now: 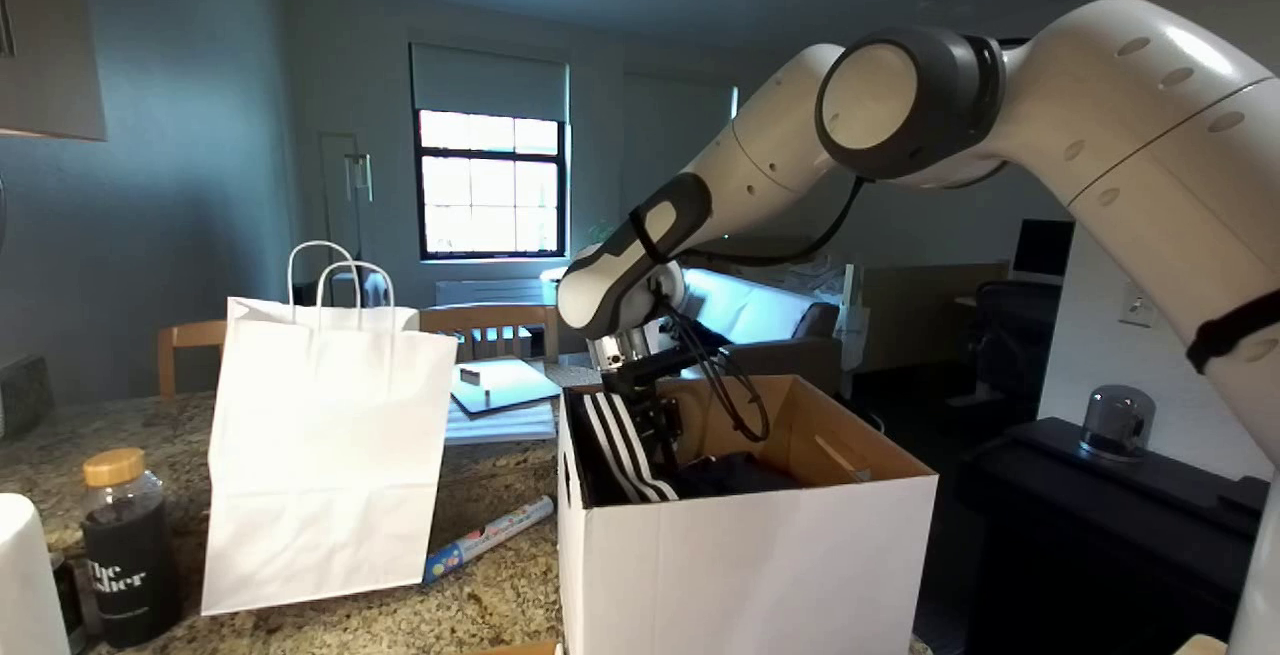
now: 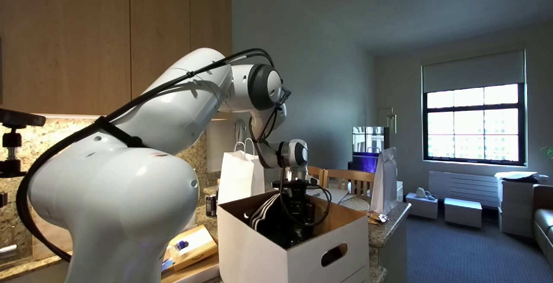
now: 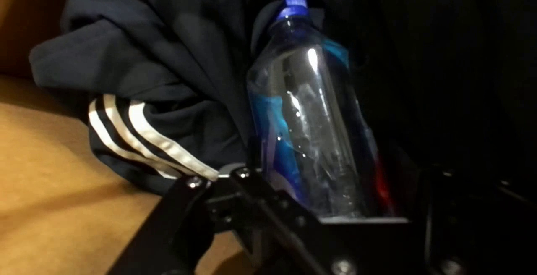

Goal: Remove three bottles from the box

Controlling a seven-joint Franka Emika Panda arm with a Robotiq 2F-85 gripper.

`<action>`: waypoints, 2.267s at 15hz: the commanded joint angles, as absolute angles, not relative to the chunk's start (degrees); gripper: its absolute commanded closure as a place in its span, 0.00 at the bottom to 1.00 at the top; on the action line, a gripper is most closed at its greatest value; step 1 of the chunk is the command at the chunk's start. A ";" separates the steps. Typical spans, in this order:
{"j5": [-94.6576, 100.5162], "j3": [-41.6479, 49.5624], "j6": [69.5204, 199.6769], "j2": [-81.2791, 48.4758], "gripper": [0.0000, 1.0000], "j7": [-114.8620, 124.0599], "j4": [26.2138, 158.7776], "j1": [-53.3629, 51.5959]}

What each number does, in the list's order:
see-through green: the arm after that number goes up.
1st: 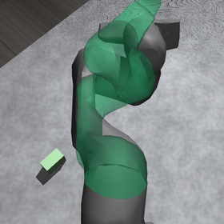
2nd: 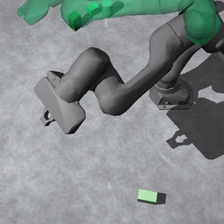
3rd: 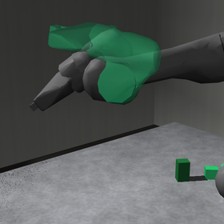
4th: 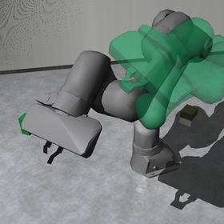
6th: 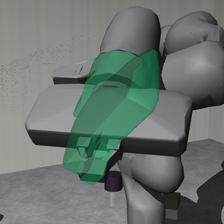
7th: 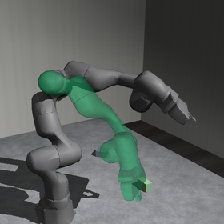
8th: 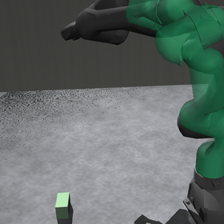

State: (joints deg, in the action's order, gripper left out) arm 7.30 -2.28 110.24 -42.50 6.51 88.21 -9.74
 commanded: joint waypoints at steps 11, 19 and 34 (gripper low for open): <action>4.94 -3.66 110.37 -44.66 0.41 2.18 90.57 -7.35; 4.49 -5.12 110.87 -40.47 0.81 -1.34 94.04 -7.41; 6.43 -2.46 119.05 -35.09 0.23 -1.80 101.73 -6.49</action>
